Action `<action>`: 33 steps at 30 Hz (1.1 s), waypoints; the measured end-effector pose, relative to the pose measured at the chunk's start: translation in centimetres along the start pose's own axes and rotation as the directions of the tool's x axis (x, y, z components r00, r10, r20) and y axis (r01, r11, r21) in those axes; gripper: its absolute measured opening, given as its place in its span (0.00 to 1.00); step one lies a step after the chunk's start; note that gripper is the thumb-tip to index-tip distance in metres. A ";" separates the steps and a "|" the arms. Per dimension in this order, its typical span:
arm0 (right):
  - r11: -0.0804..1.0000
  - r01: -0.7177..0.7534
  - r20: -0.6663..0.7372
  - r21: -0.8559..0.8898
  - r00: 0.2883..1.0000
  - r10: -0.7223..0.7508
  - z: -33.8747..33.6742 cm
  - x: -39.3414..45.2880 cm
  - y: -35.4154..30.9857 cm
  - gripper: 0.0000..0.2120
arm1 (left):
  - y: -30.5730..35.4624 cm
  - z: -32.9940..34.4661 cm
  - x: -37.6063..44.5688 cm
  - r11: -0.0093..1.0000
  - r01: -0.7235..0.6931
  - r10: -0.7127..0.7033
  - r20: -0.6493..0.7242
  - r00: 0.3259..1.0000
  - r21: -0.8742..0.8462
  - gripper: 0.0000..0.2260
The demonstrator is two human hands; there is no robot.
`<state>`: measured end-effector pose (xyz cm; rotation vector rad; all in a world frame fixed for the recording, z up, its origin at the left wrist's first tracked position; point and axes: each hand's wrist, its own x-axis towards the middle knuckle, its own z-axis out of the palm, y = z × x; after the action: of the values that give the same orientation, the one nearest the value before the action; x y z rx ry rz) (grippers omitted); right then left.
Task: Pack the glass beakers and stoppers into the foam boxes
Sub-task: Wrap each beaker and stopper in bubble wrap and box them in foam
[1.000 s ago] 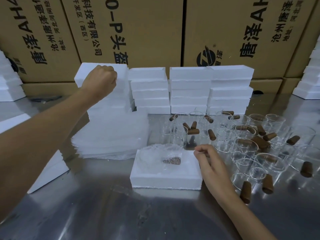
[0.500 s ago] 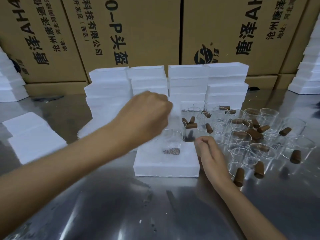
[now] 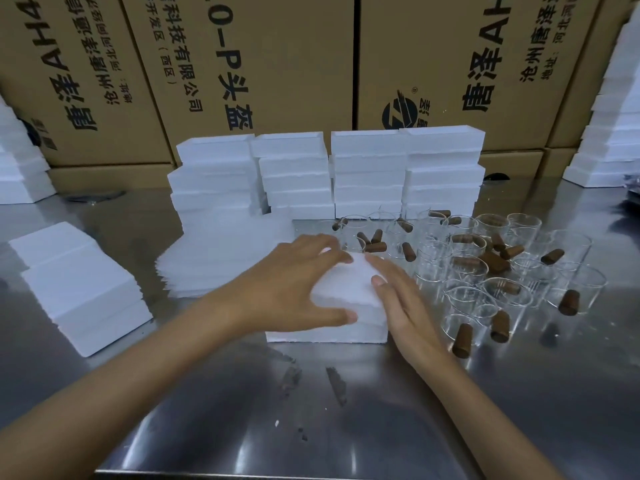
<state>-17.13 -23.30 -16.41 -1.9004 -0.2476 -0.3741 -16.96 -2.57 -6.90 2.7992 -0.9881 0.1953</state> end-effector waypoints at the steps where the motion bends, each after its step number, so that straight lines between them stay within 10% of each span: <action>1: 1.000 -0.006 -0.001 -0.002 1.000 0.006 0.0 0.0 0.0 0.22 | -1.1 0.3 -0.4 0.999 0.040 -0.043 0.094 0.995 0.032 0.40; 33: 0.957 -0.087 0.096 0.277 0.993 0.062 1.2 -2.5 -1.6 0.18 | 3.6 4.0 -3.1 0.903 0.285 -0.315 0.044 0.948 0.321 0.49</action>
<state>-19.84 -21.61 -16.30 -1.6417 -0.2709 -0.1940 -21.34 -4.23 -10.98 3.2307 -0.5662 0.1934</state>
